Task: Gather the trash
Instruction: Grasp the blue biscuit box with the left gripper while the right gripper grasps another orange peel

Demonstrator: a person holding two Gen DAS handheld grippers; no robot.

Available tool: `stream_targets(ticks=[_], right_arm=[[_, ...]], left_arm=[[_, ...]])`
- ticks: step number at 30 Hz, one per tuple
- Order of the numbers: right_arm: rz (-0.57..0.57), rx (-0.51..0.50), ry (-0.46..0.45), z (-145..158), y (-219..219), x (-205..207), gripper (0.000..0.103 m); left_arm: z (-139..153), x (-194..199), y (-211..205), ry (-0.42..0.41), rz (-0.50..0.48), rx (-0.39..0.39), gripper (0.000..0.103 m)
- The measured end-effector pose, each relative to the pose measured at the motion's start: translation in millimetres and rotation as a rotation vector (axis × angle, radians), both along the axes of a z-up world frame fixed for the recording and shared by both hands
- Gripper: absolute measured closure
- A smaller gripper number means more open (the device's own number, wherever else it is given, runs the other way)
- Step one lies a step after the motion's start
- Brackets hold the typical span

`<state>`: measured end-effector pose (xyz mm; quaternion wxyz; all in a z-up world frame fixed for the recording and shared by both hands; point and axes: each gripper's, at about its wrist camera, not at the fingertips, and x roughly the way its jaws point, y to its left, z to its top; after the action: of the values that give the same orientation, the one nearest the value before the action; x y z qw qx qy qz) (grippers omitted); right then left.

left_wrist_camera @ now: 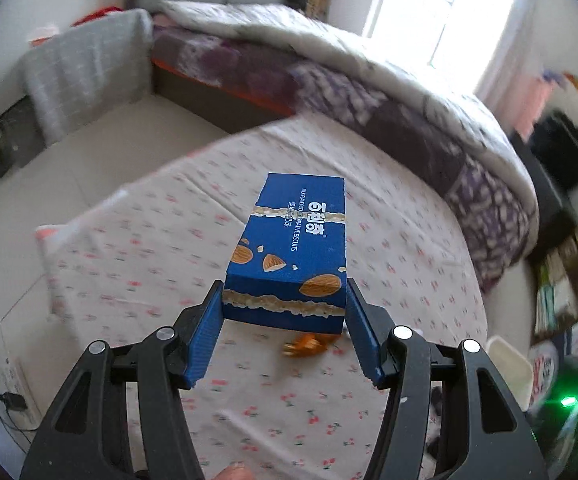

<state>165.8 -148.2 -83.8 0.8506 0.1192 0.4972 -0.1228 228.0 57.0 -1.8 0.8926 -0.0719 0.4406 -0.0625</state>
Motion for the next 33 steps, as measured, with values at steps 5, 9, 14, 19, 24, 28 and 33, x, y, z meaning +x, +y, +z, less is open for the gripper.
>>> stream_targets(ticks=[5, 9, 14, 19, 24, 28, 33], right_arm=[[0.031, 0.013, -0.001, -22.2, 50.1, 22.5, 0.007], [-0.022, 0.031, -0.025, -41.9, 76.1, 40.4, 0.008], [-0.083, -0.009, -0.033, -63.7, 98.5, 60.6, 0.016], [-0.059, -0.034, -0.026, -77.8, 106.5, 73.2, 0.043], [0.030, -0.027, -0.065, -71.4, 108.8, 75.8, 0.072], [0.073, 0.031, -0.106, -49.7, 100.9, 70.9, 0.078], [0.109, 0.042, -0.218, 2.3, 90.9, 61.1, 0.078]], left_arm=[[13.4, -6.7, 36.9, -0.019, 0.060, -0.030, 0.045], [23.2, -12.4, 55.8, -0.047, 0.078, -0.033, 0.045], [26.4, -13.6, 75.6, -0.044, 0.092, -0.064, 0.045], [25.9, -14.2, 85.3, -0.044, 0.101, -0.063, 0.045], [23.6, -15.4, 94.8, -0.039, 0.118, -0.063, 0.045], [23.1, -16.3, 101.0, -0.039, 0.134, -0.068, 0.045], [29.5, -20.9, 98.9, -0.069, 0.139, -0.068, 0.045]])
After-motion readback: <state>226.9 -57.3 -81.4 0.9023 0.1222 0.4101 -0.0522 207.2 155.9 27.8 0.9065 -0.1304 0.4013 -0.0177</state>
